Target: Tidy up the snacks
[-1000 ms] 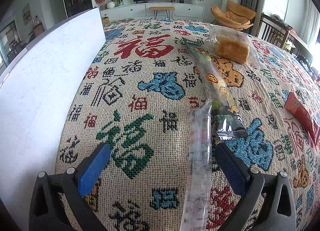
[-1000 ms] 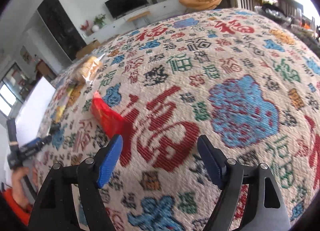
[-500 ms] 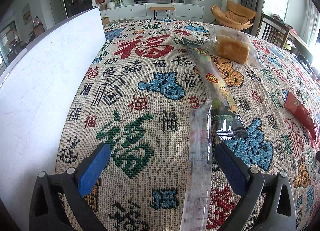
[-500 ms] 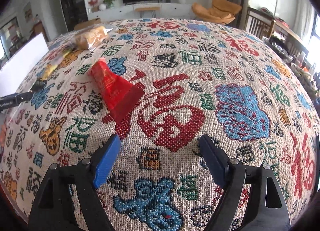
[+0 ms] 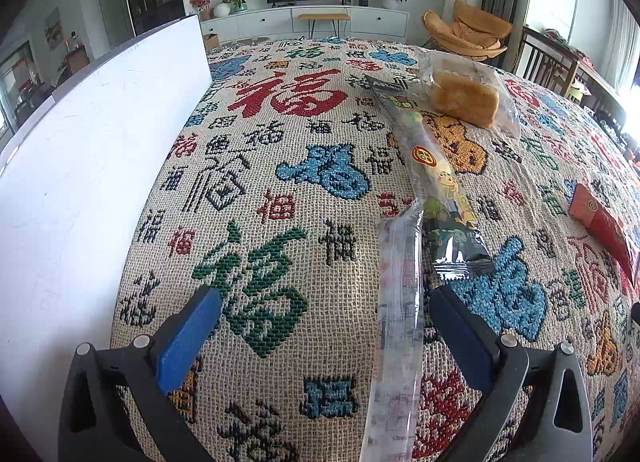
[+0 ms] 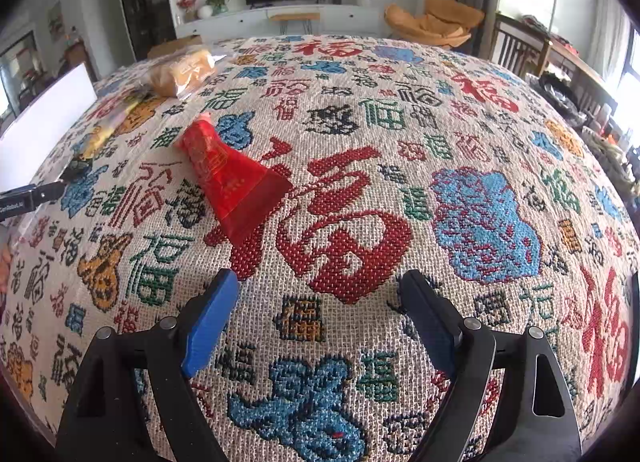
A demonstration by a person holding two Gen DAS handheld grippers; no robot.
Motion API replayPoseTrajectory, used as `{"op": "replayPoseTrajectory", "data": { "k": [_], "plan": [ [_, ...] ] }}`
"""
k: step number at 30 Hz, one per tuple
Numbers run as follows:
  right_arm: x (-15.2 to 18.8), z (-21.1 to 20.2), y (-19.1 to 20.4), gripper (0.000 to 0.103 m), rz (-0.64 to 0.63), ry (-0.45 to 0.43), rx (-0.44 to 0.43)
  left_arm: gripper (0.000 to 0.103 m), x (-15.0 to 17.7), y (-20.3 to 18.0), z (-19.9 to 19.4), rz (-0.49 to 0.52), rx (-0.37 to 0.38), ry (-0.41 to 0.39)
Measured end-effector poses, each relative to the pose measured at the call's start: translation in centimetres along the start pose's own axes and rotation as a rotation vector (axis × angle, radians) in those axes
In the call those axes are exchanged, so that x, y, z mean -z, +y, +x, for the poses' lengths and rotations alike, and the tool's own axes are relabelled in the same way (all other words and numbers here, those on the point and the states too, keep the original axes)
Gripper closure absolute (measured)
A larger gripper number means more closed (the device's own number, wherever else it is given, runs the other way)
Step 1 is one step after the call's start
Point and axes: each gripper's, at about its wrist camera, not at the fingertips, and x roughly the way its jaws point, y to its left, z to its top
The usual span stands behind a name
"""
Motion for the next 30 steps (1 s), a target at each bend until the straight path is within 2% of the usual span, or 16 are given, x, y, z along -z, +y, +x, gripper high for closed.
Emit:
{"op": "replayPoseTrajectory", "data": {
  "k": [25, 30],
  "plan": [
    [-0.02, 0.06, 0.02, 0.016, 0.001, 0.001, -0.003, 0.0, 0.05, -0.02, -0.07, -0.001, 0.001, -0.001],
    [-0.02, 0.04, 0.0, 0.016, 0.001, 0.001, -0.003, 0.0, 0.04, 0.14, -0.09, 0.024, 0.023, 0.011]
  ]
}}
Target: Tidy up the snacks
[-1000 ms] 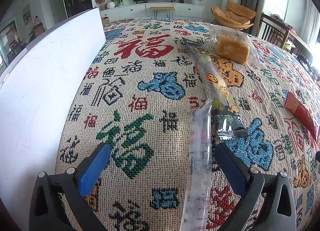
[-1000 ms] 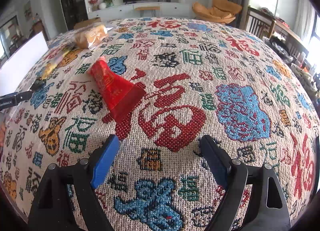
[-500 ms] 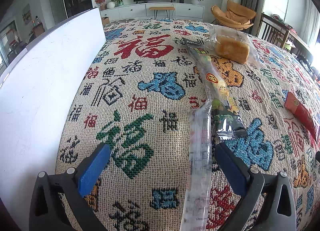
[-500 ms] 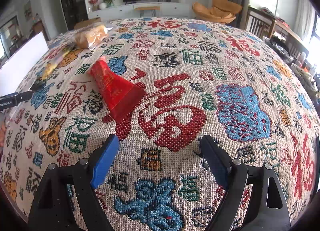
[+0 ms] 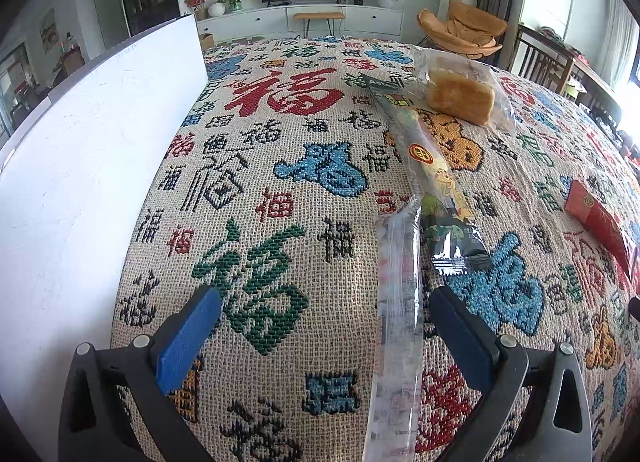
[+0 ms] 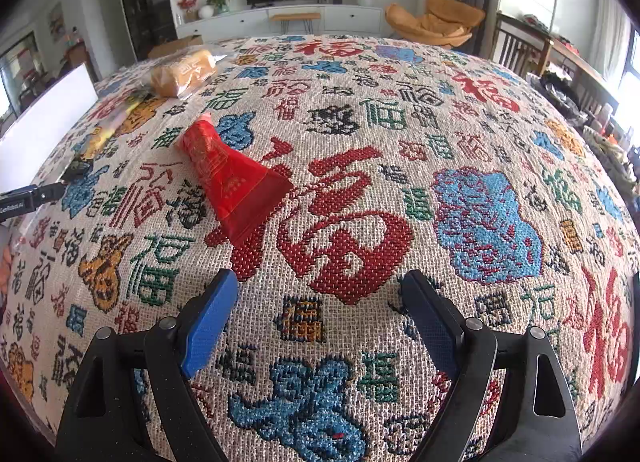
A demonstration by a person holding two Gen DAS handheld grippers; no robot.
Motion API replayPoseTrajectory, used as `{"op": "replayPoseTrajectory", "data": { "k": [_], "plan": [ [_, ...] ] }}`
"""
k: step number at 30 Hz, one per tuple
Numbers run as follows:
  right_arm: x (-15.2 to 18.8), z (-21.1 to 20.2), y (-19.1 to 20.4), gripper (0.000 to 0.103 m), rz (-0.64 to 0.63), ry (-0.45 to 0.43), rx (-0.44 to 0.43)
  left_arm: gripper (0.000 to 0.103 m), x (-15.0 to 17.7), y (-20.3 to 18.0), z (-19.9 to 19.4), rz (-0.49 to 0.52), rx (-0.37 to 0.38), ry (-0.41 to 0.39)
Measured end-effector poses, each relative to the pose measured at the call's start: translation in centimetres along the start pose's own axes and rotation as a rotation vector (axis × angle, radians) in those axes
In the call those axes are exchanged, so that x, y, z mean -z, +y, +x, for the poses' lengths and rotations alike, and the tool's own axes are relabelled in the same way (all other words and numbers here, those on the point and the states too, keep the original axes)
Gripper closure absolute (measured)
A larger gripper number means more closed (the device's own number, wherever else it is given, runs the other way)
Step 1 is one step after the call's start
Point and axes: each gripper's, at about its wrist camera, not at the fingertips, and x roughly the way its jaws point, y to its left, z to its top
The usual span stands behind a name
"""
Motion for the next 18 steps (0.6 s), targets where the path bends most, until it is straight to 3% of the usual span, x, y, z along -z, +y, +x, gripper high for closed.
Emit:
{"op": "replayPoseTrajectory", "data": {
  "k": [4, 5, 8, 12, 14, 18],
  "plan": [
    [0.0, 0.0, 0.0, 0.015, 0.0, 0.0, 0.0, 0.002, 0.4, 0.2, -0.6, 0.044, 0.035, 0.034],
    [0.0, 0.0, 0.0, 0.015, 0.0, 0.0, 0.001, 0.008, 0.6, 0.2, -0.9, 0.055, 0.039, 0.034],
    [0.0, 0.0, 0.0, 0.015, 0.001, 0.0, 0.001, 0.029, 1.0, -0.7, -1.8, 0.096, 0.064, 0.025],
    [0.0, -0.1, 0.0, 0.016, 0.002, -0.001, -0.002, 0.084, 1.6, -2.4, -2.9, 0.162, 0.097, 0.017],
    [0.2, -0.5, -0.2, 0.016, 0.013, -0.012, -0.03, 0.085, 2.4, -2.5, -3.7, 0.171, 0.095, 0.015],
    [-0.5, -2.5, 0.0, 0.016, 0.033, -0.039, -0.128, 0.085, 4.7, -0.3, -5.3, 0.052, 0.176, 0.005]
  ]
}}
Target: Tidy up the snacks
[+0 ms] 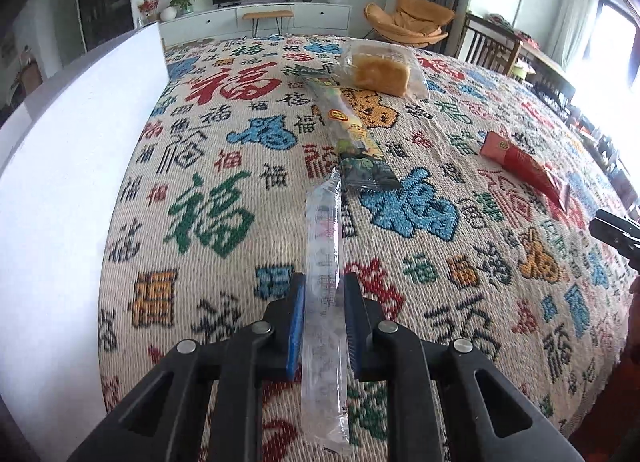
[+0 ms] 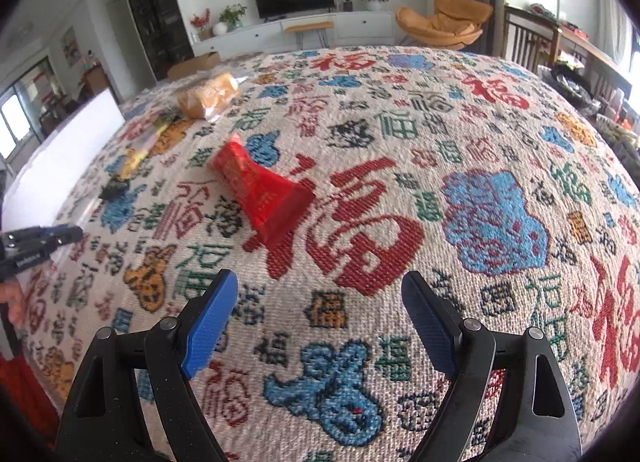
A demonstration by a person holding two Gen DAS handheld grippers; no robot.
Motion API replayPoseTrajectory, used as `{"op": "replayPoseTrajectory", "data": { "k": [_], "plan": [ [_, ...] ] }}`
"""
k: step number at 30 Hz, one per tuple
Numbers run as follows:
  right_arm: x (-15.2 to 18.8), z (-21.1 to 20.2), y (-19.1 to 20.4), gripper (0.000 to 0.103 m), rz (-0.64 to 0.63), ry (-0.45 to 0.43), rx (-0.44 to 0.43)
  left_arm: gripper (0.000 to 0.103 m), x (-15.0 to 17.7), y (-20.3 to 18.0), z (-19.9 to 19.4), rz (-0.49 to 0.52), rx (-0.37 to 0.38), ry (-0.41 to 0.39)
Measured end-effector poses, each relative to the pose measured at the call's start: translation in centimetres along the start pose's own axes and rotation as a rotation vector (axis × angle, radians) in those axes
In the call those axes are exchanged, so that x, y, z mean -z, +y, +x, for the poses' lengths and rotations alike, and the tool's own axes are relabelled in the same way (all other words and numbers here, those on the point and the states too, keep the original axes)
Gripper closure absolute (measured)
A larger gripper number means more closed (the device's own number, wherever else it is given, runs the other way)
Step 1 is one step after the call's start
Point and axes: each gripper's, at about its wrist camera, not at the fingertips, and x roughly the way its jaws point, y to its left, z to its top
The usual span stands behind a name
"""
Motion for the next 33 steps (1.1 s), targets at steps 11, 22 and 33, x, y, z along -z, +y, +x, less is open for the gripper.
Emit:
{"op": "replayPoseTrajectory", "data": {
  "k": [11, 22, 33],
  "plan": [
    [-10.1, 10.4, 7.2, 0.02, -0.345, 0.32, 0.0, 0.085, 1.5, 0.7, -8.2, -0.115, 0.182, -0.126],
    [-12.2, 5.1, 11.5, 0.087, -0.192, 0.298, -0.169, 0.085, 0.8, 7.5, -16.0, -0.33, 0.298, -0.283],
    [-16.1, -3.4, 37.6, 0.08, -0.2, 0.222, -0.826, 0.052, 2.4, 22.7, -22.8, -0.505, -0.135, -0.302]
  ]
}}
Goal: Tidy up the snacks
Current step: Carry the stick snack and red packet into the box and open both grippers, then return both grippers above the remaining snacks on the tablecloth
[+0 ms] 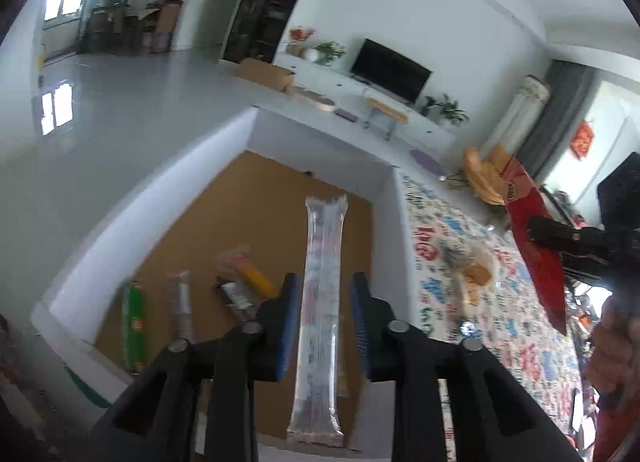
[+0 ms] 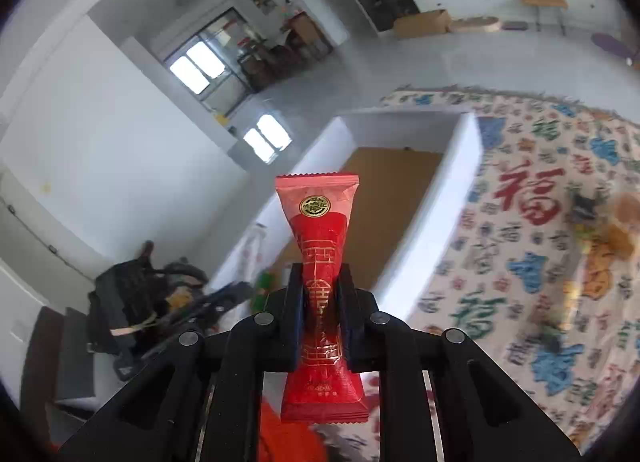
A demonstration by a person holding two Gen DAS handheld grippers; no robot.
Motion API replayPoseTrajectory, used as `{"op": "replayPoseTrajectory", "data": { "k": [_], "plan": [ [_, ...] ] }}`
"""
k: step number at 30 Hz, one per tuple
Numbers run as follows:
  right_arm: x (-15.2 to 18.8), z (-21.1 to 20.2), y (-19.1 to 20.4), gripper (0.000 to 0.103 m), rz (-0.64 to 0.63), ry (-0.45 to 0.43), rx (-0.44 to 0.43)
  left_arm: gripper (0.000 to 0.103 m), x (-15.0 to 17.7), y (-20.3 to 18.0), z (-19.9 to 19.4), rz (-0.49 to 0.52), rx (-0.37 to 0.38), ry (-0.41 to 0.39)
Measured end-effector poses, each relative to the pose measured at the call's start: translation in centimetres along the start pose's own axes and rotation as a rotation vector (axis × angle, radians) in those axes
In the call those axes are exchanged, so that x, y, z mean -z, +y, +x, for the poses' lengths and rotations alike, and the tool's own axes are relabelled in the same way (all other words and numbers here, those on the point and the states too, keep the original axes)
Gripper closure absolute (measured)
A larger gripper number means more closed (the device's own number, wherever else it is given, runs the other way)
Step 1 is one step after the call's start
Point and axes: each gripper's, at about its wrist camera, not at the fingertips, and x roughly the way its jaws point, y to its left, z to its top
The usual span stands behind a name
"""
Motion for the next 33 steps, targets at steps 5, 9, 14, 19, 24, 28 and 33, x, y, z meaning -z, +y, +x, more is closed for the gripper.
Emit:
{"op": "replayPoseTrajectory", "data": {
  "k": [5, 9, 14, 19, 24, 28, 33],
  "plan": [
    [2.1, 5.4, 1.4, 0.031, 0.0, 0.013, 0.003, 0.017, 1.4, 3.7, -0.5, -0.072, -0.133, -0.028],
    [4.9, 3.5, -2.9, 0.032, -0.062, -0.026, 0.185, 0.017, 2.9, 1.7, -0.6, -0.036, -0.117, -0.055],
    [10.5, -2.2, -13.3, 0.032, -0.101, -0.036, 0.59, 0.015, 4.0, -5.8, -0.3, 0.079, 0.047, -0.056],
    [16.1, -10.9, -23.3, 0.032, 0.012, -0.037, 0.865, 0.005, 7.0, -16.7, 1.7, 0.283, 0.238, 0.019],
    [20.2, -16.3, -27.2, 0.032, 0.129, -0.098, 0.968, 0.002, 11.8, -24.0, 7.8, 0.417, 0.316, 0.165],
    [21.8, -17.6, -29.1, 0.024, 0.202, -0.157, 0.95, 0.002, 14.9, -25.5, 14.4, 0.478, 0.145, 0.23],
    [21.4, -17.1, -29.7, 0.021, 0.219, -0.154, 0.966, 0.003, 16.0, -23.6, 19.1, 0.503, -0.004, 0.213]
  ]
}}
